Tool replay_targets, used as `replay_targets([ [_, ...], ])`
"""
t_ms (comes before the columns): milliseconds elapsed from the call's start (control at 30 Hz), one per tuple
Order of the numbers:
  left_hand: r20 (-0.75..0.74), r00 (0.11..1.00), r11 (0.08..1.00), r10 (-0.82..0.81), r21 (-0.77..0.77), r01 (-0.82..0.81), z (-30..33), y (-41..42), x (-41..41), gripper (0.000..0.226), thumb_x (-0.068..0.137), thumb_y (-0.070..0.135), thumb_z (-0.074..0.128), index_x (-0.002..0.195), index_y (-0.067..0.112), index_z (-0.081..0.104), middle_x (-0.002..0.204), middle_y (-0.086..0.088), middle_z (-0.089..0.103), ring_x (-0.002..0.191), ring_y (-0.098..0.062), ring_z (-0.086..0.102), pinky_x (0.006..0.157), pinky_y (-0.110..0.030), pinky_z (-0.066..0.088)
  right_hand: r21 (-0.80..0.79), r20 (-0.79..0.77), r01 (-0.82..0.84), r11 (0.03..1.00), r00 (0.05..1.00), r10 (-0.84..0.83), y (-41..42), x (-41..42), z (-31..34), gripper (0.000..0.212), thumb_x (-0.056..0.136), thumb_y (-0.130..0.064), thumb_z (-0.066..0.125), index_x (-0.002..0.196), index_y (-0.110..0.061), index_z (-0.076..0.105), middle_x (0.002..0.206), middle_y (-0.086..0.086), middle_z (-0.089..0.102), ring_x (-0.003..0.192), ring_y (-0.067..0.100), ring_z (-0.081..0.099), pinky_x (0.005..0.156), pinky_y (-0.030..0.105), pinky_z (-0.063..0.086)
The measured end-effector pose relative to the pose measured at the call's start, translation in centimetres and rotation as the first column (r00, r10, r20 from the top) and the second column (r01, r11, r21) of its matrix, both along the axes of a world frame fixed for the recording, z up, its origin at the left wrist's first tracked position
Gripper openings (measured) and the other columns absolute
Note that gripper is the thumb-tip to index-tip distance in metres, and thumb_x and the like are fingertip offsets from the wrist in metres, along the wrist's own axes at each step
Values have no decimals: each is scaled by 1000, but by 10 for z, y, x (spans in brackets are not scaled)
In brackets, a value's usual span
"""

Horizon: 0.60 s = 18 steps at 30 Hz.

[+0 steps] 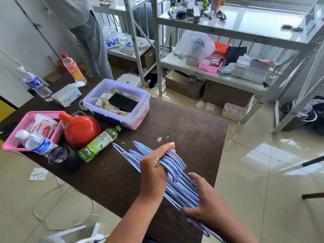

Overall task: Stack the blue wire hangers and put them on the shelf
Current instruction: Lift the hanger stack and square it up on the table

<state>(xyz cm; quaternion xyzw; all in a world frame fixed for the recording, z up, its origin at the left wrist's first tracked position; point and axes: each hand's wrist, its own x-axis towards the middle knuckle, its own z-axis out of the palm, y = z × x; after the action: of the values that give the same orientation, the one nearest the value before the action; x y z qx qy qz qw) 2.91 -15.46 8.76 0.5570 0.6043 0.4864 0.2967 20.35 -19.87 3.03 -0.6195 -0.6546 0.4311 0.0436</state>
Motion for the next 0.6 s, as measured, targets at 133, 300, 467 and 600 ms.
replay_targets([
  [133, -173, 985, 999, 3, 41, 4, 2, 4, 6, 37, 84, -7, 64, 117, 9, 71, 103, 3, 74, 94, -2, 69, 86, -17, 53, 353, 352, -104, 930, 936, -29, -16, -19, -23, 117, 41, -57, 80, 148, -18, 51, 112, -2, 66, 99, 22, 63, 74, 37, 68],
  [300, -306, 950, 996, -54, 48, 71, 8, 5, 15, 35, 84, -7, 62, 117, 4, 70, 103, -5, 75, 92, -12, 71, 85, -21, 56, 390, 413, -94, 916, 907, -83, -11, -24, -29, 115, 28, -23, 101, 132, -13, 54, 88, 1, 73, 70, 25, 73, 56, 37, 65],
  [467, -351, 935, 994, -57, 71, 87, 13, 10, 21, 38, 77, -13, 66, 111, 3, 72, 101, -7, 75, 93, -14, 71, 88, -12, 48, 410, 370, -42, 911, 920, -124, -2, -14, -32, 98, 37, -2, 100, 124, -11, 55, 82, 4, 75, 62, 26, 72, 50, 35, 63],
  [600, -369, 928, 991, -60, 92, 101, 13, 9, 22, 40, 73, -15, 67, 109, 3, 73, 102, -7, 75, 95, -15, 70, 91, -13, 47, 404, 400, -137, 904, 916, -40, 8, 0, -31, 102, 36, 1, 101, 130, -6, 64, 95, 5, 78, 75, 26, 78, 64, 35, 69],
])
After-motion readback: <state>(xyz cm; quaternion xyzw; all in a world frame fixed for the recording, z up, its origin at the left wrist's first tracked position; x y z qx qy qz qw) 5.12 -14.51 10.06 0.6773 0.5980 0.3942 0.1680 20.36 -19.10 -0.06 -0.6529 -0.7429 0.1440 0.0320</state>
